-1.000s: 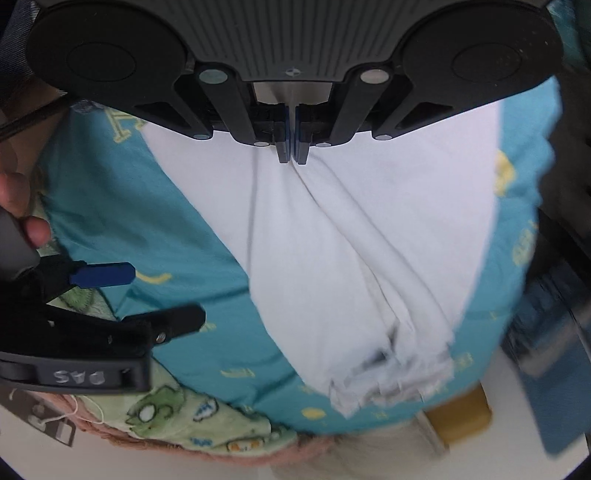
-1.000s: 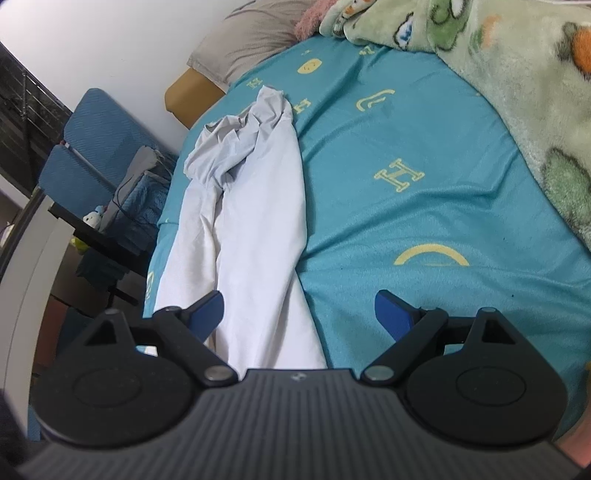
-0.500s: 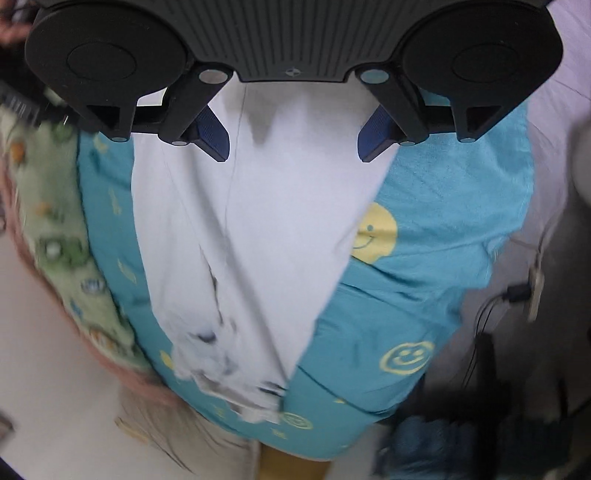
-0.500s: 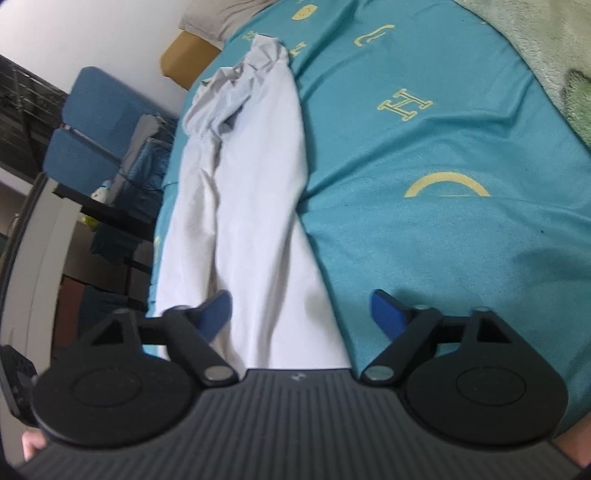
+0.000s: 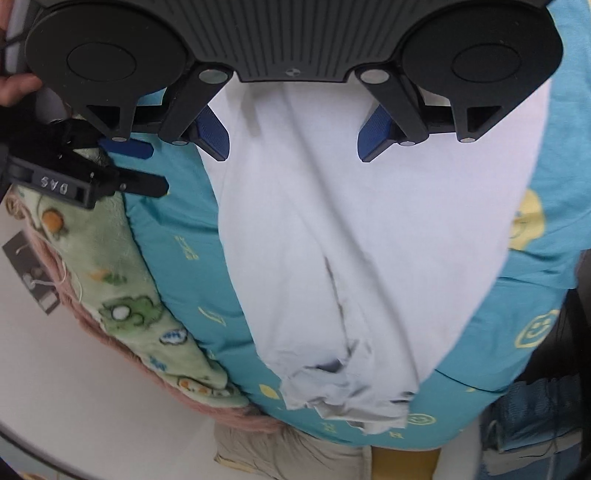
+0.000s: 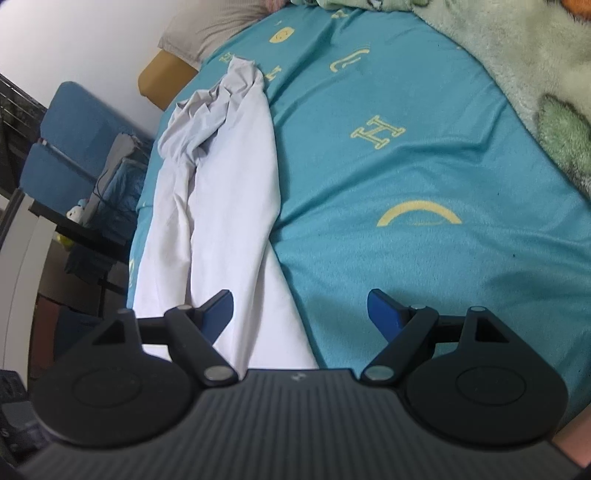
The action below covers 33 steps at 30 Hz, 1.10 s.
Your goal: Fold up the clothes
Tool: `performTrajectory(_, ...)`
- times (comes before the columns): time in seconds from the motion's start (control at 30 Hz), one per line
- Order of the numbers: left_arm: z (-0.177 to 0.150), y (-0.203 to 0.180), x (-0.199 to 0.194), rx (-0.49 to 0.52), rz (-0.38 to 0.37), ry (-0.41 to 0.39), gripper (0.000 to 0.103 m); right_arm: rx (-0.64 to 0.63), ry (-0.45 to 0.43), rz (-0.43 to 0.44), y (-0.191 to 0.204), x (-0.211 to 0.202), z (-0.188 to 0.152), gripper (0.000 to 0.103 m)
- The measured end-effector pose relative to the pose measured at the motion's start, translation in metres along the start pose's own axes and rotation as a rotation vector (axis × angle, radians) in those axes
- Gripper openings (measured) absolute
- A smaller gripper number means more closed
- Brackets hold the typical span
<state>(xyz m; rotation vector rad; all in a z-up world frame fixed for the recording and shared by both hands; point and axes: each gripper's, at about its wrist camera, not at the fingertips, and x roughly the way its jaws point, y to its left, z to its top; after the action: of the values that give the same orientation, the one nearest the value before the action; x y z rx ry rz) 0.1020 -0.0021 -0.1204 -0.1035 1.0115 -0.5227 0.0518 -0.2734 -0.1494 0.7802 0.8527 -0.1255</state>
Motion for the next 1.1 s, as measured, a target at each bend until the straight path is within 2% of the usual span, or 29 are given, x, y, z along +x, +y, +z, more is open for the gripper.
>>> performTrajectory(0.07, -0.001, -0.008, 0.015, 0.02, 0.049, 0.02, 0.063, -0.001, -0.002, -0.002, -0.001, -0.001, 0.0, 0.082)
performTrajectory(0.13, -0.001, -0.002, 0.024, 0.005, 0.099, 0.054, 0.013, 0.005, 0.001, -0.003, -0.003, -0.001, 0.0, 0.082)
performTrajectory(0.17, 0.0, 0.007, 0.022, -0.036, 0.088, 0.059, 0.008, 0.011, 0.002, -0.001, -0.004, -0.001, -0.001, 0.082)
performTrajectory(0.27, 0.003, 0.038, -0.012, -0.179, 0.007, 0.01, 0.004, 0.027, 0.001, 0.0, -0.007, -0.002, -0.001, 0.082)
performTrajectory(0.37, 0.013, 0.073, -0.055, -0.25, -0.014, -0.03, 0.004, 0.03, 0.005, 0.005, -0.007, 0.0, -0.002, 0.082)
performTrajectory(0.43, 0.019, 0.101, -0.08, -0.293, 0.019, -0.053, 0.003, 0.028, 0.013, 0.008, -0.005, 0.003, -0.002, 0.082)
performTrajectory(0.5, 0.029, 0.131, -0.097, -0.32, 0.101, -0.068, 0.002, 0.025, 0.02, 0.011, -0.003, 0.005, -0.002, 0.082)
performTrajectory(0.63, 0.025, 0.181, -0.095, -0.405, 0.208, -0.054, 0.001, 0.011, 0.025, 0.009, 0.0, 0.007, -0.002, 0.082)
performTrajectory(0.7, 0.018, 0.196, -0.085, -0.441, 0.229, -0.027, 0.001, 0.005, 0.026, 0.005, 0.001, 0.007, -0.002, 0.082)
performTrajectory(0.77, 0.011, 0.204, -0.071, -0.491, 0.193, 0.016, 0.007, 0.003, 0.028, 0.001, 0.001, 0.007, -0.003, 0.082)
performTrajectory(0.8, 0.01, 0.205, -0.067, -0.497, 0.178, 0.036, 0.018, 0.002, 0.029, -0.001, 0.001, 0.008, -0.003, 0.082)
performTrajectory(0.83, 0.01, 0.205, -0.064, -0.49, 0.173, 0.05, 0.038, 0.002, 0.031, -0.002, 0.001, 0.008, -0.003, 0.082)
performTrajectory(0.87, 0.009, 0.204, -0.062, -0.478, 0.176, 0.056, 0.048, 0.003, 0.034, -0.002, 0.0, 0.009, -0.003, 0.082)
performTrajectory(0.9, 0.009, 0.203, -0.062, -0.473, 0.185, 0.058, 0.066, 0.003, 0.037, -0.001, 0.001, 0.01, -0.003, 0.082)
performTrajectory(0.93, 0.008, 0.201, -0.062, -0.472, 0.196, 0.059, 0.076, 0.001, 0.039, 0.0, 0.001, 0.01, -0.003, 0.082)
performTrajectory(1.03, 0.005, 0.205, -0.058, -0.501, 0.14, 0.073, 0.077, -0.004, 0.043, 0.0, 0.003, 0.011, -0.005, 0.082)
performTrajectory(1.1, 0.002, 0.212, -0.058, -0.543, 0.064, 0.071, 0.077, -0.007, 0.046, 0.0, 0.004, 0.012, -0.005, 0.082)
